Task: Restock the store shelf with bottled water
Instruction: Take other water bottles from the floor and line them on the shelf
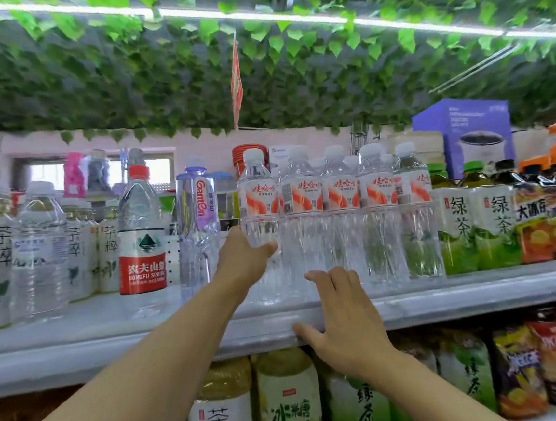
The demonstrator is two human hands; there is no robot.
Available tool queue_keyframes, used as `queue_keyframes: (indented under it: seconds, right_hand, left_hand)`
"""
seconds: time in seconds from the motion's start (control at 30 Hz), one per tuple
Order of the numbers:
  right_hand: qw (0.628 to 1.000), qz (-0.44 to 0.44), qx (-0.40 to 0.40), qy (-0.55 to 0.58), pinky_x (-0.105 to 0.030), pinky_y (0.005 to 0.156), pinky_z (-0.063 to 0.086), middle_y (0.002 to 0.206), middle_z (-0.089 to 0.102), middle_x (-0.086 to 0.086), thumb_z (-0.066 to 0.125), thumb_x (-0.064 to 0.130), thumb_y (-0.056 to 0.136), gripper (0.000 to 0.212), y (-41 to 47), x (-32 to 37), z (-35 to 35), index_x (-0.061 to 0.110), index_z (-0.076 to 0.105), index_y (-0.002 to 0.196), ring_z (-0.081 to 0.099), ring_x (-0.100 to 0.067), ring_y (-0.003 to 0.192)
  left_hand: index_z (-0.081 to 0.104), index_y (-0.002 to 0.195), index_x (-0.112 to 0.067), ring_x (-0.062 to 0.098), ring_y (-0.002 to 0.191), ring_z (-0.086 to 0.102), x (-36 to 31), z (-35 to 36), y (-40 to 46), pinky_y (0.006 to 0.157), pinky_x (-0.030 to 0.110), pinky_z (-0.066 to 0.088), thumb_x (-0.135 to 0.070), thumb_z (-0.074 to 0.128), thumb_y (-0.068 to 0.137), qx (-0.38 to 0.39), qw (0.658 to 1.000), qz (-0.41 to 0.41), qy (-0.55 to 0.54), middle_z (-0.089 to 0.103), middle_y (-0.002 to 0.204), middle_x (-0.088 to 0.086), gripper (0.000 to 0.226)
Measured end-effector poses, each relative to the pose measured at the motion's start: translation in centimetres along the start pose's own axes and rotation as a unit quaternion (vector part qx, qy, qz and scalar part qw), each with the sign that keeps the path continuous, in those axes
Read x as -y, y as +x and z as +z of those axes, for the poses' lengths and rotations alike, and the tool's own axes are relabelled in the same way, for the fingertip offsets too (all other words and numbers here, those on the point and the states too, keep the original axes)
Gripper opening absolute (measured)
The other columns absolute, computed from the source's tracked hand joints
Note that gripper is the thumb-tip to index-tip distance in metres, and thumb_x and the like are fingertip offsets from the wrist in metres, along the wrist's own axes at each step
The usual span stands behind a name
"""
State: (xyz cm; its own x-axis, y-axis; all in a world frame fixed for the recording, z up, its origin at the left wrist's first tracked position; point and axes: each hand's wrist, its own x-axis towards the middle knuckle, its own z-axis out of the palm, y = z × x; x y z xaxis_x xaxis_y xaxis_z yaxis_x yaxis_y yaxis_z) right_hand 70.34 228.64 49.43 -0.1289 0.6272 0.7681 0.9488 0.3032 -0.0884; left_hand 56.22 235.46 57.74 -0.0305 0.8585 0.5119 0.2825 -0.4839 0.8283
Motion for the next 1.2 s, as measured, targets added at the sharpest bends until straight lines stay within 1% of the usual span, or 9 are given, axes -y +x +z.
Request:
queue_keyframes:
  seconds: [0.07,0.17,0.33,0.5,0.6,0.73,0.83,1.07,1.2]
  right_hand:
    - [1.0,-0.004,-0.006,-0.003,-0.025,0.099,0.031,0.126,0.029,0.005,0.052,0.054,0.085,0.068,-0.1,-0.1,0.0,0.027,0.022,0.14,0.026,-0.015,0.119]
    - [1.0,-0.008,-0.011,0.003,-0.026,0.099,0.032,0.125,0.032,0.004,0.053,0.053,0.085,0.068,0.0,-0.1,0.1,0.027,0.024,0.14,0.028,-0.015,0.118]
    - [1.0,-0.019,-0.018,0.004,-0.025,0.096,0.031,0.121,0.032,0.006,0.053,0.053,0.084,0.065,0.1,-0.3,0.2,0.027,0.026,0.137,0.029,-0.014,0.114]
    - [0.999,-0.029,-0.02,-0.002,-0.026,0.096,0.031,0.121,0.034,0.004,0.052,0.054,0.083,0.067,0.2,-0.5,0.3,0.025,0.027,0.138,0.029,-0.015,0.112]
    - [0.999,-0.036,-0.023,0.002,-0.024,0.096,0.03,0.122,0.032,0.006,0.052,0.055,0.084,0.067,0.2,-0.7,0.4,0.026,0.026,0.138,0.028,-0.014,0.113]
    - [0.999,-0.046,-0.021,-0.003,-0.024,0.091,0.029,0.119,0.031,0.007,0.046,0.059,0.081,0.067,0.4,-0.8,0.3,0.028,0.025,0.137,0.028,-0.014,0.11]
    - [0.998,-0.05,-0.024,-0.007,-0.024,0.09,0.029,0.117,0.031,0.007,0.045,0.058,0.079,0.067,0.5,-0.9,0.5,0.027,0.027,0.135,0.029,-0.014,0.108]
    - [0.998,-0.052,-0.02,-0.007,-0.022,0.088,0.025,0.115,0.027,0.01,0.043,0.059,0.079,0.066,0.4,-1.1,0.5,0.031,0.022,0.135,0.025,-0.011,0.106]
    - [0.999,-0.046,-0.017,-0.014,-0.023,0.086,0.025,0.115,0.029,0.009,0.041,0.06,0.078,0.066,0.4,-1.0,0.6,0.03,0.024,0.135,0.025,-0.011,0.103]
  left_hand:
    - [0.04,0.131,-0.014,0.025,0.113,0.051,0.0,0.2,-0.3,0.096,0.04,0.043,-0.027,0.065,0.087,-0.002,1.0,0.007,0.006,0.053,0.124,0.003,0.052]
    - [0.038,0.129,-0.014,0.018,0.103,0.048,0.2,0.3,-0.8,0.089,0.034,0.04,-0.021,0.065,0.087,-0.006,1.0,0.011,0.014,0.051,0.115,-0.001,0.051]
    - [0.034,0.131,-0.015,0.022,0.101,0.056,1.5,0.8,-1.3,0.08,0.031,0.046,-0.015,0.072,0.08,0.005,0.998,-0.021,0.062,0.057,0.115,0.004,0.063]
    - [0.019,0.142,-0.006,0.031,0.118,0.05,1.1,1.5,0.1,0.092,0.036,0.043,-0.007,0.063,0.087,-0.005,0.995,-0.06,0.085,0.047,0.135,0.016,0.071]
    - [0.017,0.141,-0.002,0.03,0.113,0.05,1.6,2.0,1.2,0.093,0.035,0.042,-0.003,0.057,0.09,-0.016,0.993,-0.072,0.097,0.046,0.131,0.019,0.065]
    - [0.012,0.143,-0.001,0.036,0.125,0.043,2.3,2.4,3.4,0.101,0.04,0.039,-0.003,0.053,0.09,-0.017,0.988,-0.109,0.11,0.033,0.143,0.023,0.067]
    - [0.017,0.141,0.001,0.035,0.124,0.044,2.6,2.6,4.8,0.103,0.04,0.04,-0.005,0.053,0.091,-0.026,0.986,-0.126,0.108,0.038,0.14,0.02,0.062]
    - [0.013,0.143,-0.005,0.037,0.122,0.046,3.2,3.2,6.3,0.102,0.045,0.042,0.0,0.057,0.087,-0.028,0.982,-0.141,0.124,0.038,0.139,0.024,0.071]
    - [0.016,0.142,-0.001,0.034,0.123,0.046,3.5,3.0,6.2,0.099,0.038,0.041,-0.004,0.057,0.09,-0.024,0.98,-0.137,0.141,0.043,0.136,0.022,0.066]
